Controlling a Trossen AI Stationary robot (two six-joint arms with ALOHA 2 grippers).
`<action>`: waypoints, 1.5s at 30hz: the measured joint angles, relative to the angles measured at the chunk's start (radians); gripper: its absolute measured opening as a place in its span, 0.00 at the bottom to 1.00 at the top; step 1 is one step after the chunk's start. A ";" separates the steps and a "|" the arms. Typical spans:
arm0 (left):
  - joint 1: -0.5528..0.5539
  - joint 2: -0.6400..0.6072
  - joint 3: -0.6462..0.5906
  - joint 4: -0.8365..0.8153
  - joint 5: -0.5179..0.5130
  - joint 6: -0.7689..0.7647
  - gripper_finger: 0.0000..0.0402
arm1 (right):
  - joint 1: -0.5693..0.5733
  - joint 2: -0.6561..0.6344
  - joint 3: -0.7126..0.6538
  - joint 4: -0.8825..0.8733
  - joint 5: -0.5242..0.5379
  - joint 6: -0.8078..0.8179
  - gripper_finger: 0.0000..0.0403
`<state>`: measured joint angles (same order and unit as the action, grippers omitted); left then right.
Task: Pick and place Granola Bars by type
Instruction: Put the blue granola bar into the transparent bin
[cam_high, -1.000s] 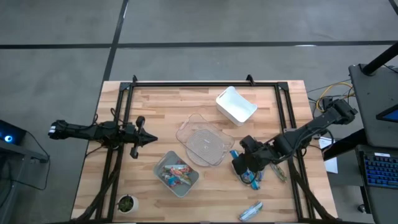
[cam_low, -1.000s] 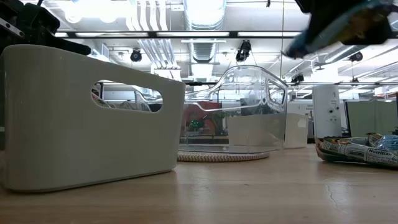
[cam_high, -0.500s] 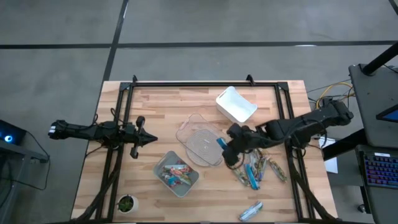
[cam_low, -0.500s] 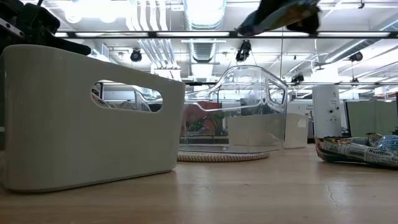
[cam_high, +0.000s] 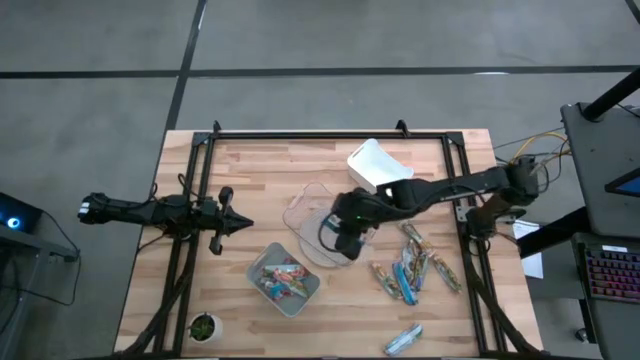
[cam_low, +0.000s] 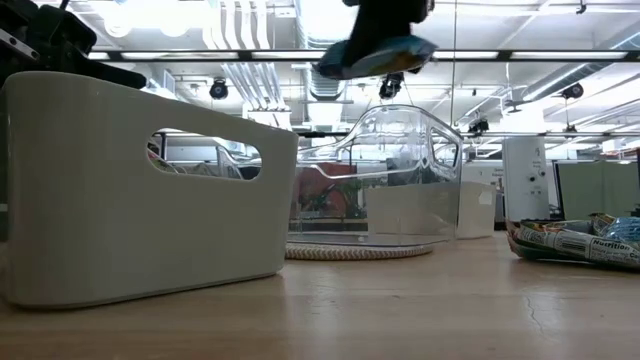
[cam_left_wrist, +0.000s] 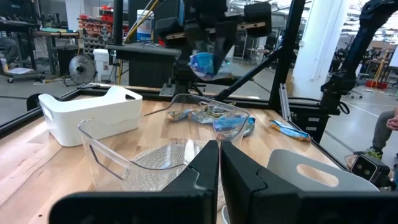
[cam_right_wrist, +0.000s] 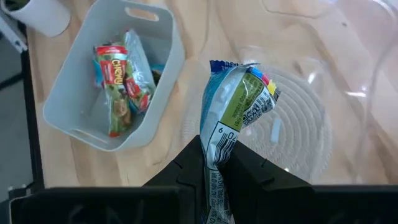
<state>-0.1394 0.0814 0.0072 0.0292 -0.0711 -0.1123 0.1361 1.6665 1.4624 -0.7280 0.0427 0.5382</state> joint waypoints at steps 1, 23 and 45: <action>0.000 0.000 0.000 0.000 0.000 0.000 0.00 | -0.005 0.015 0.013 0.001 -0.013 -0.024 0.11; 0.000 0.000 0.000 0.000 0.000 0.000 0.00 | -0.062 0.217 0.097 0.026 -0.041 -0.232 0.11; 0.000 0.000 0.000 0.000 0.000 0.000 0.00 | -0.073 0.217 0.082 0.045 0.039 -0.178 0.43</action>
<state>-0.1391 0.0814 0.0074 0.0292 -0.0715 -0.1123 0.0626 1.8832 1.5444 -0.6827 0.0817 0.3599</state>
